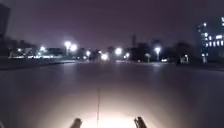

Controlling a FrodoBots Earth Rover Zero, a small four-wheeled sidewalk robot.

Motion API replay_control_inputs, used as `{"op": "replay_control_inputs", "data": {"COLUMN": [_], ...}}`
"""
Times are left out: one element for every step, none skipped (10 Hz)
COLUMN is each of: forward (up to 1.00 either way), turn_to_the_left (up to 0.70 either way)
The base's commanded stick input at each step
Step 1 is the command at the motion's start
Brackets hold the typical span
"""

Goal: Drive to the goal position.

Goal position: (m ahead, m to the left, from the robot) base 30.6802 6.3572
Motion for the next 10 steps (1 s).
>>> {"op": "replay_control_inputs", "data": {"forward": [1.00, 1.00, 1.00, 1.00, 1.00, 1.00, 1.00, 1.00, 1.00, 1.00], "turn_to_the_left": [0.00, 0.00, 0.00, 0.00, 0.00, 0.00, 0.00, 0.00, 0.00, 0.00]}}
